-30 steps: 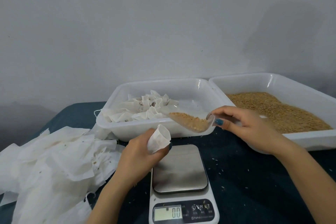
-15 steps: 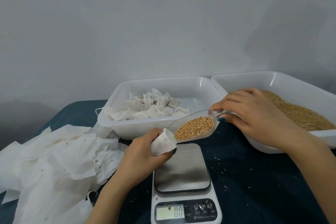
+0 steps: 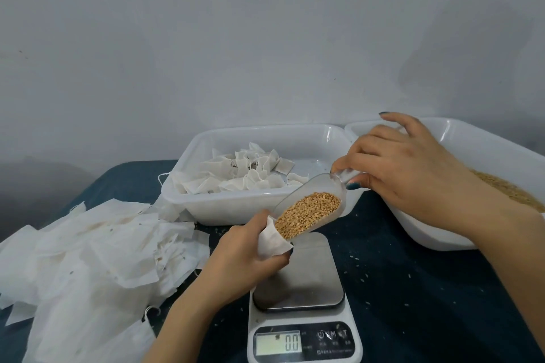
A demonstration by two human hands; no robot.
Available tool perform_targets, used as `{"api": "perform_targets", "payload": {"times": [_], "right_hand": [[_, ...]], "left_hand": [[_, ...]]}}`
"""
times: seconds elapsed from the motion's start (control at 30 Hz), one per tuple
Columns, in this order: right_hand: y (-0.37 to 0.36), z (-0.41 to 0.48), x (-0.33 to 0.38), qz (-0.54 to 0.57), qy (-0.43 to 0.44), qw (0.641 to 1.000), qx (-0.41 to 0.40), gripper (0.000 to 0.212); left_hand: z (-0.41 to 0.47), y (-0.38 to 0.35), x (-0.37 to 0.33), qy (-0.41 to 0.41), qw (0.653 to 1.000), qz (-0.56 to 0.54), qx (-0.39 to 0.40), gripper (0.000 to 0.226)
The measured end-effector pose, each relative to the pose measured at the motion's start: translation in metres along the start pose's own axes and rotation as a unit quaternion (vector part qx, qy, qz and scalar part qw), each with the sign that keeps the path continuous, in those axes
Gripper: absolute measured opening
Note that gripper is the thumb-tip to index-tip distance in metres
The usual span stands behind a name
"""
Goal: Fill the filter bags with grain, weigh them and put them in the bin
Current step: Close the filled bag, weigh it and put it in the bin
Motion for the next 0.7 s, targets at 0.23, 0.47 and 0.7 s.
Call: {"api": "perform_targets", "payload": {"times": [0.23,0.47,0.7], "right_hand": [[0.01,0.005,0.002,-0.007,0.019,1.0,0.002,0.025],[0.02,0.007,0.001,-0.029,0.025,0.999,-0.003,0.026],[0.024,0.008,0.002,-0.035,0.024,0.999,0.002,0.027]], "left_hand": [[0.001,-0.001,-0.003,-0.036,0.996,-0.076,0.016,0.022],[-0.001,-0.002,-0.008,-0.044,0.989,-0.137,0.027,0.028],[-0.001,-0.002,-0.007,-0.046,0.988,-0.141,0.029,0.03]]}}
Point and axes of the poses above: each hand's wrist, its own z-axis towards the middle knuckle, its own y-axis out of the back of the hand, x = y × z, the point moved 1 cm from there along z, towards the middle knuckle, and after that the axes turned 9 degrees about x, right-handed, at the moved point
